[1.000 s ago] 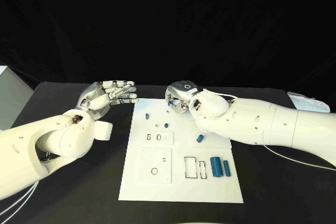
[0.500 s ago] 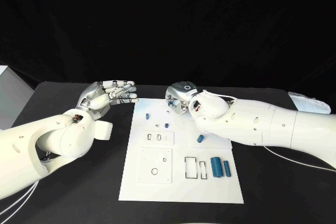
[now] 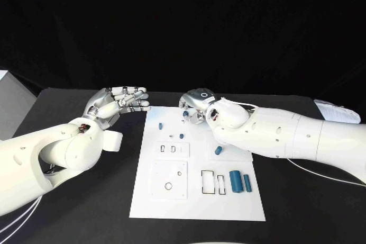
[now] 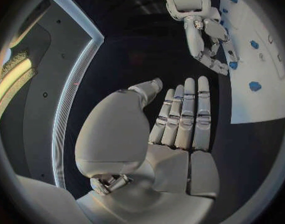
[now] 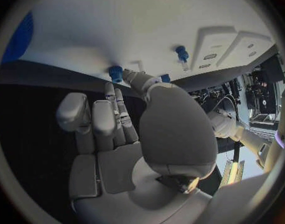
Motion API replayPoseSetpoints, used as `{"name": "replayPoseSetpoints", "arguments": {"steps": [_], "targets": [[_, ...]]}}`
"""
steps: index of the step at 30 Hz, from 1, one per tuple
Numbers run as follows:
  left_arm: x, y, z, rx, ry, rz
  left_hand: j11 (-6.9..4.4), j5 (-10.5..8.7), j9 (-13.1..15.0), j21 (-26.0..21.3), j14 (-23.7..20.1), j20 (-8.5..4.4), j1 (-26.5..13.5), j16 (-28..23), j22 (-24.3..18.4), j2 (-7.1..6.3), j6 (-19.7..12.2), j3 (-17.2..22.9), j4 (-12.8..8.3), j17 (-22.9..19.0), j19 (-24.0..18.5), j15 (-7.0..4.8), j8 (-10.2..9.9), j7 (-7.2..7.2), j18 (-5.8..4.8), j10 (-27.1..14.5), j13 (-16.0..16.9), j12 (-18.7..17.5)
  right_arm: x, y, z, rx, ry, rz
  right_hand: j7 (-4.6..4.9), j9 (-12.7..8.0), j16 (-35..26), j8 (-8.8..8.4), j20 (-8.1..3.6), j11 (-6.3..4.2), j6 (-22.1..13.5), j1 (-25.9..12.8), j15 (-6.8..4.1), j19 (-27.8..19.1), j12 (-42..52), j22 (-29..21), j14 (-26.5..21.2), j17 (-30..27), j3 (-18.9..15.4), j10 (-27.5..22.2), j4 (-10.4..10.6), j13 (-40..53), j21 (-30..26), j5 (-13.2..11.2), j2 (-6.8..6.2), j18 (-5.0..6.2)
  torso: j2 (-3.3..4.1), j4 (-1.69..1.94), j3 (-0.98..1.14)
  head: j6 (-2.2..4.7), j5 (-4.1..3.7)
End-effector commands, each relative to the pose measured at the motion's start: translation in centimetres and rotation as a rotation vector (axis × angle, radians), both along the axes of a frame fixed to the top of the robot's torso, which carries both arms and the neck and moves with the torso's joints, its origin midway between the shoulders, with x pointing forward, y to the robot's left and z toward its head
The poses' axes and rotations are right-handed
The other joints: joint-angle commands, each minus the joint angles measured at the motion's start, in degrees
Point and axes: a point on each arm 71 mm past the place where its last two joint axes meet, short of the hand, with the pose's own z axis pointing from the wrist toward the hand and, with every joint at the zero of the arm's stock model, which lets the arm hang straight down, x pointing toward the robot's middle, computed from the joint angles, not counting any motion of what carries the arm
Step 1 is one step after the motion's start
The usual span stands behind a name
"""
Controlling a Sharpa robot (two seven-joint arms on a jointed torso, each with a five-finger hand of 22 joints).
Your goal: Assemble the parts on the task board
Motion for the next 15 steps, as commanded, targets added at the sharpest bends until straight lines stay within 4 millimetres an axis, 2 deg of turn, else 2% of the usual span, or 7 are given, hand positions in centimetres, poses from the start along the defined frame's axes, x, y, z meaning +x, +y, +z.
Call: {"name": "replayPoseSetpoints", "arguments": {"steps": [1,3,4,8,11,15], "targets": [[0.0,-0.1,0.2,-0.005,-0.009,-0.013,0.18,-0.3,0.1,0.4,0.0,0.04,-0.5,-0.1,0.1,0.06,0.0,0.2,-0.1,0.1,-0.3,-0.13,0.1,0.14,0.63,-0.1,0.0,-0.3,-0.2,-0.2,0.1,0.013,-0.013,0.004,-0.17,-0.3,-1.9,-0.74,0.27,0.26,-0.8,2.1,0.14,-1.2,0.0,-3.2,-0.9,-2.9,-5.3,-2.5,0.9,0.0,-3.3,0.0,1.54,1.44,-0.04,-0.04,0.0,0.0,0.04],[0.0,0.0,0.2,-0.005,-0.009,-0.012,0.18,-0.3,0.1,0.4,0.0,0.04,-0.5,-0.1,0.1,0.06,0.0,0.2,-0.1,0.1,-0.3,-0.13,0.1,0.14,0.63,-0.1,0.0,-0.3,-0.3,-0.4,0.2,0.023,-0.02,-0.001,-0.03,-0.4,-2.5,-1.06,0.35,0.36,-0.8,3.4,0.19,-1.4,0.0,-4.2,-1.2,-4.0,-7.5,-3.3,1.6,0.0,-4.5,0.4,2.07,1.61,-0.02,-0.03,0.02,-0.31,0.08],[0.0,0.0,0.2,-0.005,-0.009,-0.012,0.18,-0.3,0.1,0.4,0.0,0.04,-0.5,-0.1,0.1,0.06,0.0,0.2,-0.1,0.1,-0.3,-0.13,0.1,0.14,0.63,-0.1,0.0,-0.3,-0.4,-0.6,0.3,0.028,-0.023,-0.003,0.05,-0.5,-3.0,-1.16,0.39,0.43,-0.8,4.0,0.25,-1.7,-0.1,-5.0,-1.4,-4.7,-8.6,-3.7,2.0,0.0,-5.4,0.5,2.26,1.77,-0.03,-0.01,0.03,0.01,0.07],[0.1,0.1,0.2,-0.005,-0.009,-0.01,0.18,-0.3,0.1,0.4,0.0,0.04,-0.5,-0.1,0.1,0.06,0.0,0.2,-0.1,0.1,-0.3,-0.13,0.1,0.14,0.63,-0.1,0.0,-0.3,-1.0,-1.5,0.4,0.047,-0.028,-0.022,0.09,-0.6,-3.5,-1.35,0.46,0.52,-0.5,5.2,0.3,-1.8,0.0,-5.8,-1.7,-5.6,-10.8,-4.3,3.1,0.0,-6.4,0.6,2.61,1.9,-0.11,-0.02,0.08,0.04,-0.08],[0.2,0.3,0.2,-0.005,-0.008,-0.007,0.22,-0.33,0.1,0.5,-0.1,0.05,-0.5,-0.1,0.2,0.03,-0.1,0.2,-0.2,0.2,-0.3,-0.11,0.0,0.16,0.62,-0.2,0.0,-0.3,-1.5,-2.5,0.6,0.069,-0.022,-0.051,0.17,-0.7,-2.7,-1.28,0.28,0.34,0.4,6.5,0.15,-0.8,0.7,-4.6,-1.1,-4.6,-10.2,-3.4,4.0,0.0,-5.7,3.0,2.91,1.65,-0.22,-0.15,0.1,0.0,-0.05],[0.3,0.5,0.1,-0.005,-0.007,-0.005,0.22,-0.33,0.1,0.5,-0.1,0.05,-0.5,-0.1,0.2,0.03,-0.1,0.2,-0.2,0.2,-0.3,-0.11,0.0,0.16,0.62,-0.2,0.0,-0.3,-2.2,-4.2,1.2,0.118,-0.009,-0.084,0.28,-0.8,-2.1,-1.33,0.14,0.26,0.7,6.5,0.11,-0.1,1.0,-3.6,-0.6,-3.9,-9.7,-2.7,4.7,0.0,-5.0,3.4,2.61,1.46,-0.38,-0.37,0.2,0.12,-0.1]]}}
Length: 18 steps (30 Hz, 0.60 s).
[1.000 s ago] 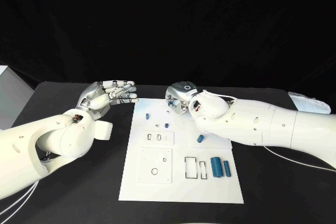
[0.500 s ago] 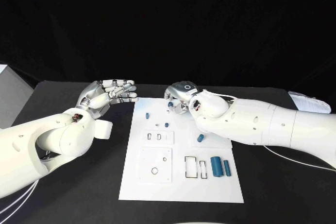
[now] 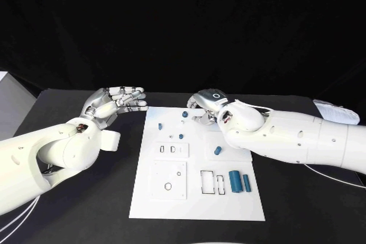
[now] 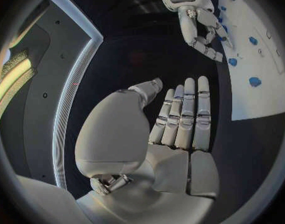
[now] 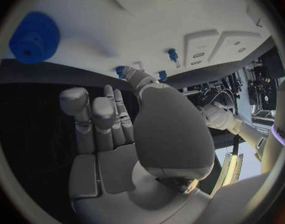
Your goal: Assemble the parts on the task board
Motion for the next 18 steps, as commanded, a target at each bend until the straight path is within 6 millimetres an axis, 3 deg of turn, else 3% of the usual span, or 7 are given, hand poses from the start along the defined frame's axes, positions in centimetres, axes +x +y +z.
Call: {"name": "replayPoseSetpoints", "arguments": {"steps": [1,9,11,13,14,15,18], "targets": [[0.0,-0.1,0.2,-0.011,-0.007,-0.02,0.22,-0.33,0.1,0.2,-0.1,0.04,-0.5,-0.1,0.1,0.03,-0.1,0.2,-0.2,0.1,-0.3,-0.11,0.0,0.16,0.62,-0.2,0.0,-0.3,-0.5,-1.6,0.9,0.092,-0.003,-0.061,-0.06,-0.1,0.7,-0.21,-0.06,0.02,0.7,0.1,-0.11,0.8,0.7,0.9,0.8,0.8,0.3,1.0,0.9,0.1,0.7,0.1,-0.29,0.46,-0.21,-0.31,0.16,0.17,-0.16],[0.2,0.1,0.1,-0.012,-0.006,-0.021,0.23,-0.34,0.1,0.3,-0.1,0.05,-0.6,-0.1,0.1,0.01,-0.2,0.2,-0.2,0.1,-0.4,-0.09,0.0,0.15,0.61,-0.3,0.0,-0.4,-1.5,-6.3,2.4,0.267,0.07,-0.081,-0.27,0.1,6.0,0.34,-0.8,-1.19,2.9,-0.1,-1.02,4.9,3.5,9.5,2.8,8.0,7.6,10.3,3.4,0.8,7.5,0.9,-2.98,-1.14,-0.63,-0.79,0.65,0.76,-0.84],[0.2,0.2,0.1,-0.013,-0.005,-0.022,0.23,-0.34,0.1,0.3,-0.1,0.05,-0.6,-0.1,0.1,0.01,-0.2,0.3,-0.3,0.1,-0.4,-0.08,0.0,0.14,0.61,-0.3,0.0,-0.4,-1.5,-7.1,2.4,0.27,0.089,-0.07,-0.24,-0.9,6.0,-2.19,-1.14,-1.79,-1.9,1.1,-1.47,3.9,6.7,8.1,2.5,7.8,6.3,15.1,1.5,2.7,6.3,0.6,-2.99,-0.77,-0.71,-0.95,0.77,0.91,-0.86],[0.2,0.3,0.1,-0.013,-0.005,-0.023,0.23,-0.34,0.1,0.3,-0.1,0.05,-0.6,-0.1,0.1,0.02,-0.2,0.3,-0.3,0.1,-0.4,-0.08,0.0,0.14,0.61,-0.3,0.0,-0.4,-1.3,-7.8,2.3,0.263,0.115,-0.071,-1.64,-1.0,6.4,-1.93,-2.07,-3.05,-4.2,1.1,-2.47,3.5,14.4,8.4,2.4,8.4,0.7,18.2,-0.2,8.3,6.1,0.3,-3.01,-0.81,-0.75,-1.15,0.93,0.94,-0.81],[0.2,0.3,0.1,-0.013,-0.005,-0.023,0.23,-0.34,0.1,0.3,-0.1,0.05,-0.6,-0.1,0.1,0.02,-0.2,0.3,-0.3,0.1,-0.4,-0.08,0.0,0.14,0.61,-0.3,0.0,-0.4,-1.2,-8.2,2.2,0.258,0.129,-0.077,-2.28,0.5,12.1,0.78,-3.19,-4.42,-4.2,2.6,-0.92,4.3,53.1,10.6,4.3,17.1,-7.3,15.0,-1.3,45.7,7.7,2.1,-1.81,-0.79,-0.76,-1.18,0.98,0.87,-0.84],[0.2,0.3,0.1,-0.014,-0.005,-0.024,0.23,-0.34,0.1,0.3,-0.1,0.05,-0.6,-0.1,0.1,0.02,-0.2,0.3,-0.3,0.1,-0.4,-0.08,0.0,0.14,0.61,-0.3,0.0,-0.4,-1.1,-8.5,2.0,0.251,0.143,-0.084,-1.35,0.4,12.9,0.76,-2.55,-3.12,-4.6,1.5,-2.3,4.5,57.7,11.0,4.4,19.1,-6.9,15.4,-0.1,51.8,8.0,1.7,-0.31,-1.33,-0.79,-1.19,1.02,0.75,-0.97],[0.3,0.2,0.0,-0.015,-0.004,-0.026,0.23,-0.34,0.1,0.3,-0.1,0.05,-0.6,-0.1,0.1,0.02,-0.2,0.3,-0.3,0.1,-0.4,-0.08,0.0,0.13,0.6,-0.3,0.0,-0.4,-0.5,-9.7,1.6,0.234,0.197,-0.126,-0.73,1.4,18.3,4.06,-1.27,-2.09,-5.1,1.7,-1.55,6.0,78.2,14.3,6.4,30.6,-7.0,21.8,3.5,75.7,10.3,1.9,-0.37,-1.83,-0.89,-1.06,1.07,0.68,-1.4]]}}
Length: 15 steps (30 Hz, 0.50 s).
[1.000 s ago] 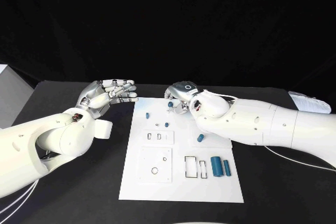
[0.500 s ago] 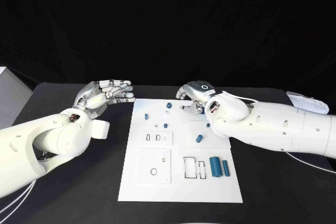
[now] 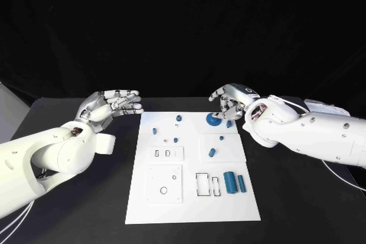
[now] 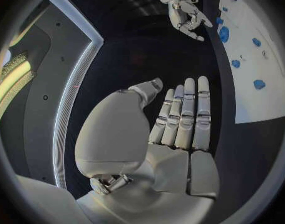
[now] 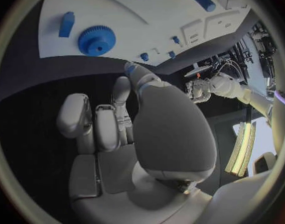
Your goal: Assemble the parts on the task board
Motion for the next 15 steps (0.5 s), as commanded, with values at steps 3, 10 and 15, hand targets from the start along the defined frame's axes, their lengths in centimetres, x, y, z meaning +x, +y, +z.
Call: {"name": "replayPoseSetpoints", "arguments": {"steps": [3,10,15], "targets": [[0.0,-0.3,0.2,-0.016,-0.006,-0.028,0.27,-0.31,0.1,0.4,-0.2,0.05,-0.6,-0.2,0.1,0.03,-0.5,0.2,-0.3,0.2,-0.5,-0.06,-0.1,0.16,0.59,-0.6,-0.1,-0.4,0.9,-1.3,-1.2,0.003,0.163,-0.016,1.01,1.8,11.2,5.75,1.19,1.73,-2.7,0.7,1.26,5.1,42.8,9.6,5.5,22.8,-5.5,7.6,5.6,48.0,7.6,1.3,2.11,-2.38,-0.05,-0.02,0.13,-0.29,-0.24],[0.0,-0.1,0.1,-0.013,-0.006,-0.023,0.28,-0.29,0.1,0.4,-0.2,0.04,-0.6,-0.2,0.2,0.07,-0.5,0.3,-0.4,0.3,-0.5,-0.06,-0.2,0.16,0.6,-0.7,-0.1,-0.4,1.5,-1.5,-1.7,-0.022,0.22,-0.049,1.44,1.9,12.3,7.28,1.69,2.2,-3.9,1.6,1.78,7.2,45.0,13.9,6.2,25.9,-8.0,10.3,8.0,51.4,11.4,1.4,2.54,-3.3,-0.05,0.02,0.05,-0.6,-0.04],[0.0,-0.1,0.1,-0.013,-0.005,-0.022,0.31,-0.29,0.1,0.5,-0.2,0.04,-0.6,-0.2,0.2,0.1,-0.6,0.3,-0.4,0.3,-0.5,-0.05,-0.2,0.21,0.59,-0.8,-0.1,-0.4,1.8,-1.1,-2.0,-0.043,0.244,-0.063,1.66,2.2,12.3,8.58,1.94,2.45,-3.3,2.3,2.04,8.0,45.4,15.6,6.2,25.9,-8.2,10.8,8.7,51.9,12.9,1.8,3.05,-3.67,-0.06,-0.03,-0.03,-0.77,-0.09]]}}
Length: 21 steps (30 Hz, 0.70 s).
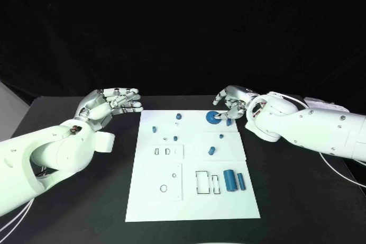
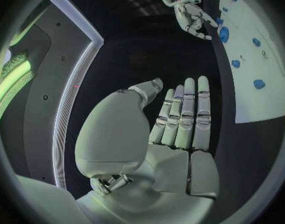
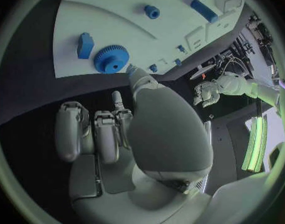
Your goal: Assemble the parts on the task board
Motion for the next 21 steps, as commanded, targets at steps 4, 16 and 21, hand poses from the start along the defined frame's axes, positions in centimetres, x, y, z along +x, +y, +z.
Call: {"name": "replayPoseSetpoints", "arguments": {"steps": [4,16,21], "targets": [[0.0,-0.2,0.2,-0.011,-0.005,-0.018,-0.01,-0.29,0.1,0.3,-0.2,0.04,-0.6,-0.2,0.1,0.1,-0.4,0.2,-0.2,0.1,-0.5,-0.05,-0.2,0.0,0.59,-0.4,-0.1,-0.2,0.4,0.3,-0.9,-0.042,0.093,-0.021,0.53,0.6,1.3,2.6,0.45,0.85,0.1,1.2,0.92,2.3,4.7,7.1,6.1,15.0,-1.4,5.9,2.1,15.0,3.9,0.9,1.26,-1.85,0.0,-0.03,-0.11,-0.26,-0.42],[0.0,-0.1,0.1,-0.009,-0.003,-0.014,0.02,-0.3,0.1,0.3,-0.2,0.05,-0.7,-0.2,0.1,0.11,-0.4,0.2,-0.2,0.1,-0.6,-0.03,-0.2,0.05,0.59,-0.5,-0.1,-0.2,0.4,0.6,-1.7,-0.057,0.121,-0.03,0.71,0.6,1.3,2.99,0.55,1.0,0.4,1.1,1.05,2.6,4.7,7.8,6.1,15.0,-1.2,5.9,2.2,15.0,4.4,1.1,1.64,-2.0,-0.09,-0.09,-0.07,-0.69,-0.25],[0.1,0.0,0.1,-0.008,0.001,-0.015,0.05,-0.3,0.1,0.3,-0.2,0.05,-0.8,-0.2,0.1,0.1,-0.5,0.2,-0.2,0.2,-0.6,-0.01,-0.2,0.1,0.58,-0.5,-0.1,-0.2,0.6,0.4,-1.8,-0.051,0.119,-0.043,0.77,0.6,1.3,3.26,0.62,1.06,0.7,1.2,1.12,2.6,4.7,7.7,6.1,15.0,-0.9,5.9,2.1,15.0,4.4,1.3,1.99,-1.98,-0.1,-0.07,-0.06,-0.73,-0.36]]}}
